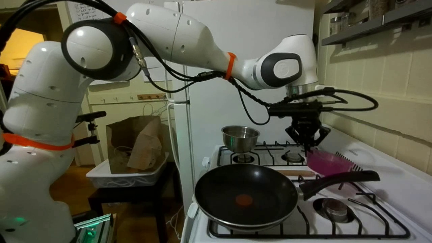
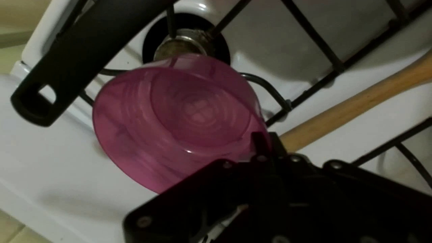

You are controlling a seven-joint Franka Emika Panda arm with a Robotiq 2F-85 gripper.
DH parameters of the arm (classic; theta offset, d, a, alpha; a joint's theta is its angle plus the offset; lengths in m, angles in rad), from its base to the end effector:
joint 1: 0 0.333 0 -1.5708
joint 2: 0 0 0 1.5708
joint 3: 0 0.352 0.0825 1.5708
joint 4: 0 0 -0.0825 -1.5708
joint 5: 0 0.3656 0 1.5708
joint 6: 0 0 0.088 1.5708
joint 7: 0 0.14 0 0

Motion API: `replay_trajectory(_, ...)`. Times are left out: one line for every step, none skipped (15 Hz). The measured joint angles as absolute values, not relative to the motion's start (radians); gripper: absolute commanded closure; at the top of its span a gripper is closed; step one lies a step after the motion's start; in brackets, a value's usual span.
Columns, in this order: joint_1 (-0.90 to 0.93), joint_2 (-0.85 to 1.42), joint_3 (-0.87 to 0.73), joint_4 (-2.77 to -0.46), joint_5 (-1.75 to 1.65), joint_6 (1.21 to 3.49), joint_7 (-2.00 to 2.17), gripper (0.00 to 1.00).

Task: Pour the contents from the purple bowl into the pan then move the purple bowl to the left.

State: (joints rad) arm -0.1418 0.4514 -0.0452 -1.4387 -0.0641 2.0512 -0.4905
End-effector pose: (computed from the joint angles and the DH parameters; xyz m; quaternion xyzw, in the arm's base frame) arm 0.6978 -0.1318 0.4538 0.9821 0.1659 0.0630 0.0637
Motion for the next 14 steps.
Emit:
replay_trajectory(-0.129,0.433,-0.045,-1.441,-0.079,2.051,-0.473,0.99)
replay_trajectory(-0.115,0.413,-0.044,-1.445,-0.094,2.051,-0.454,0.99)
replay_trajectory(-0.1,0.392,-0.043,-1.454,-0.105,2.051,-0.432,0.99)
replay_trajectory(-0.085,0.367,-0.04,-1.468,-0.111,2.048,-0.406,0.99)
replay_trajectory(-0.069,0.337,-0.039,-1.488,-0.119,2.028,-0.368,0.99)
replay_trajectory(-0.052,0.304,-0.039,-1.512,-0.138,1.992,-0.32,0.99)
replay_trajectory(-0.035,0.263,-0.039,-1.543,-0.161,1.956,-0.262,0.99)
replay_trajectory(-0.02,0.217,-0.039,-1.585,-0.189,1.936,-0.191,0.99)
replay_trajectory(-0.008,0.168,-0.039,-1.631,-0.218,1.926,-0.12,0.99)
replay_trajectory(0.003,0.115,-0.039,-1.68,-0.246,1.918,-0.051,0.99)
replay_trajectory(0.01,0.061,-0.038,-1.732,-0.269,1.912,0.009,0.96)
replay_trajectory(0.011,0.007,-0.035,-1.783,-0.277,1.912,0.038,0.96)
replay_trajectory(0.011,-0.04,-0.033,-1.827,-0.277,1.912,0.05,0.96)
replay_trajectory(0.011,-0.076,-0.032,-1.86,-0.278,1.912,0.056,0.96)
